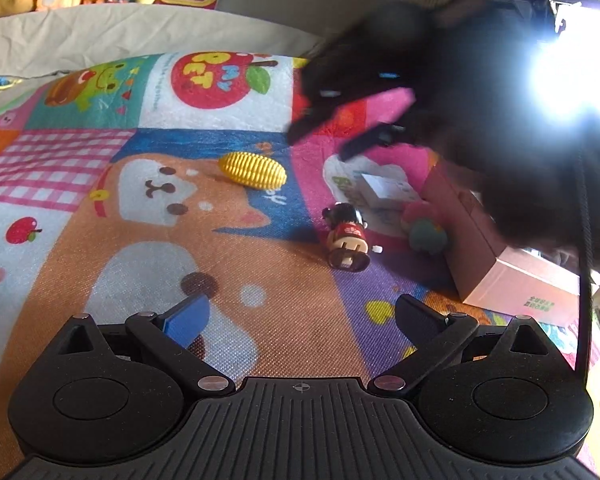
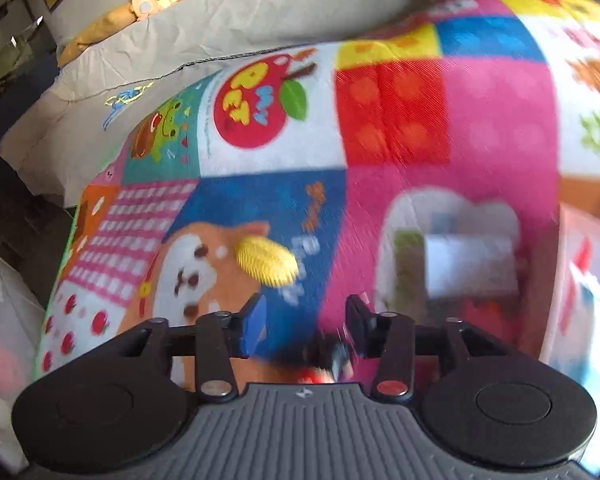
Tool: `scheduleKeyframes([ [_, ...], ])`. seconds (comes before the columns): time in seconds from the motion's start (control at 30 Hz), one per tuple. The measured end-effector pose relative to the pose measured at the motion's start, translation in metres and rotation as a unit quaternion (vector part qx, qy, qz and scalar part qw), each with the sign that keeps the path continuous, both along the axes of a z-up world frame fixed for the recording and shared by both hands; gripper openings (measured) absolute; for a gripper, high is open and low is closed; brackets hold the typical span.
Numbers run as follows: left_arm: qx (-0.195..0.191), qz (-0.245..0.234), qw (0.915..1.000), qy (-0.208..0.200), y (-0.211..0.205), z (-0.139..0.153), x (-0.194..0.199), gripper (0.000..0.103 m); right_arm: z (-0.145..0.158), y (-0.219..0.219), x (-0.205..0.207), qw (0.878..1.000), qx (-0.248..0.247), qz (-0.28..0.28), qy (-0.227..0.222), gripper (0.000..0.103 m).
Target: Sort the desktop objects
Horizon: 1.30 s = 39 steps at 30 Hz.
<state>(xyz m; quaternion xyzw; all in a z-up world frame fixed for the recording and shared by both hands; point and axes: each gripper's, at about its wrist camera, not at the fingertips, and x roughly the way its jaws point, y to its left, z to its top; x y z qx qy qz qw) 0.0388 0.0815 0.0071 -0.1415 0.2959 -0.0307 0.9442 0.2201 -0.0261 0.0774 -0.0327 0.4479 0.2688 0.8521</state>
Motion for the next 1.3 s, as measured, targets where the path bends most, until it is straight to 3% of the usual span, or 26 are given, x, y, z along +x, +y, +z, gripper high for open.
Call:
scheduleKeyframes([
  [0.17, -0.014, 0.000, 0.9999, -0.001, 0.004, 0.000, 0.000, 0.102, -0.022, 0.065, 0.024, 0.997, -0.044, 0.055, -0.020, 0.050],
  [0.27, -0.021, 0.000, 0.9998, -0.003, 0.006, 0.000, -0.001, 0.102, -0.038, 0.093, 0.016, 0.985, -0.121, 0.098, -0.073, 0.049],
  [0.37, -0.034, 0.000, 0.9994, -0.007, 0.009, -0.001, -0.002, 0.102, -0.040, 0.091, 0.012, 0.982, -0.142, 0.096, -0.073, 0.032],
  [0.5, -0.042, 0.000, 0.9991, -0.010, 0.012, -0.001, -0.002, 0.102, -0.006, 0.038, -0.015, 0.991, -0.082, 0.087, -0.067, 0.032],
  [0.7, -0.038, 0.000, 0.9992, -0.007, 0.011, -0.001, -0.001, 0.102, 0.042, -0.075, -0.101, 0.994, -0.024, 0.061, -0.088, 0.032],
  [0.87, -0.017, -0.001, 0.9998, 0.001, 0.006, -0.001, 0.000, 0.102, 0.015, -0.145, -0.170, 0.998, -0.040, 0.040, -0.040, 0.032],
  [1.0, 0.016, -0.006, 0.9998, 0.010, -0.003, 0.000, 0.004, 0.102, -0.019, -0.174, -0.202, 0.997, -0.061, 0.014, -0.042, 0.033],
  [1.03, 0.024, -0.013, 0.9996, 0.008, -0.006, 0.002, 0.004, 0.102, -0.023, -0.179, -0.208, 0.997, -0.059, 0.004, -0.053, 0.036],
  [1.13, 0.062, -0.028, 0.9977, -0.002, -0.018, 0.008, 0.007, 0.100, -0.030, -0.199, -0.225, 0.995, -0.031, -0.036, -0.090, 0.061],
  [1.2, 0.087, -0.032, 0.9957, -0.004, -0.027, 0.014, 0.017, 0.086, -0.033, -0.212, -0.236, 0.991, -0.013, -0.067, -0.116, 0.077],
  [1.23, 0.093, -0.032, 0.9952, -0.002, -0.031, 0.016, 0.023, 0.075, -0.037, -0.221, -0.241, 0.988, -0.006, -0.085, -0.128, 0.079],
  [1.3, 0.101, -0.033, 0.9943, -0.001, -0.039, 0.019, 0.040, 0.079, -0.044, -0.232, -0.244, 0.983, 0.010, -0.117, -0.140, 0.086],
])
